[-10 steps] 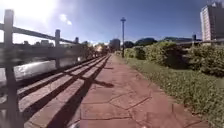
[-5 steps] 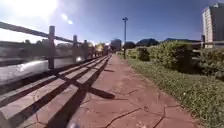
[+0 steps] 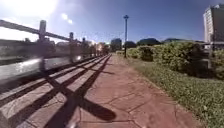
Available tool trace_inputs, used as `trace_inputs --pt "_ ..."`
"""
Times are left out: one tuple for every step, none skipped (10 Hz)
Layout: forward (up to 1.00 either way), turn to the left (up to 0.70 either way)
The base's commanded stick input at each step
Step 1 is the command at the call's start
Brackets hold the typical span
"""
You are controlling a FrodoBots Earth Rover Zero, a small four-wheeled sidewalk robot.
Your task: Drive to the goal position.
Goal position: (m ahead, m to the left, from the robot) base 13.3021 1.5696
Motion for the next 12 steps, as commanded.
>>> trace_inputs --pt "0.85 0.0" --pt "0.85 0.0" --pt "0.85 0.0" --pt "0.85 0.0" --pt "0.85 0.0" --pt "0.85 0.0" --pt "0.85 0.0" --pt "0.85 0.0" --pt "0.85 0.0" --pt "0.85 0.0" --pt "0.85 0.0" --pt "0.85 0.0"
